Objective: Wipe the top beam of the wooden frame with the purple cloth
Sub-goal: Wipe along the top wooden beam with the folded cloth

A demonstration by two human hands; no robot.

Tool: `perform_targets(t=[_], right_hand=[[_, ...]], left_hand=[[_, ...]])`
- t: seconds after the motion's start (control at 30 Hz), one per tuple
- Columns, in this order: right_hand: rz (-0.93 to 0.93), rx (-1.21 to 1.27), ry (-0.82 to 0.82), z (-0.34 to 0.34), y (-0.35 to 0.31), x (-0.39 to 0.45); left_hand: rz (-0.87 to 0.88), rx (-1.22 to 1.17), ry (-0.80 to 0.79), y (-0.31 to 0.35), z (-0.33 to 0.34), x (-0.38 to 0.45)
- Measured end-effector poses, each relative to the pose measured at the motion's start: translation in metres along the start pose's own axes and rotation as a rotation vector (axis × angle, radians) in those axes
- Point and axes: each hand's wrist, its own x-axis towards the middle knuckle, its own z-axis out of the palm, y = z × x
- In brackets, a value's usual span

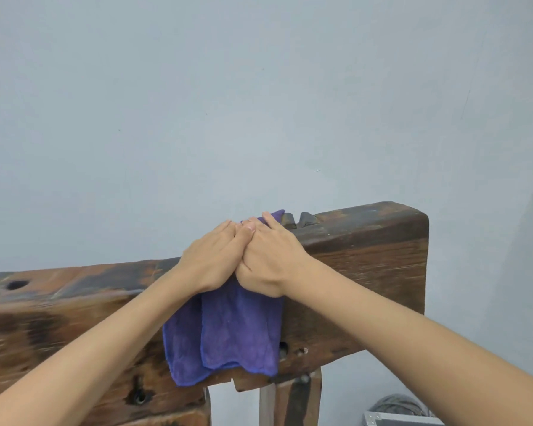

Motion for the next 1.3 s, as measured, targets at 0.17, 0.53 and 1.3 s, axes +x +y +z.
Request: perform_targets(t=[0.17,0.53,1.3], right_hand=[[-0.043,-0.049,-0.061,-0.005,0.040,0.003],[0.035,-0.097,-0.198,-0.014,0.135,-0.019],[0.628,0.319,0.181,-0.002,0.222,-0.145]], left_hand=[[-0.141,-0.143,-0.093,0.026,0.003,0.033],[-0.178,-0.104,-0.068,0.095,0.051,0.111],[0.448,-0.093,-0.415,0.230,0.120,0.164]])
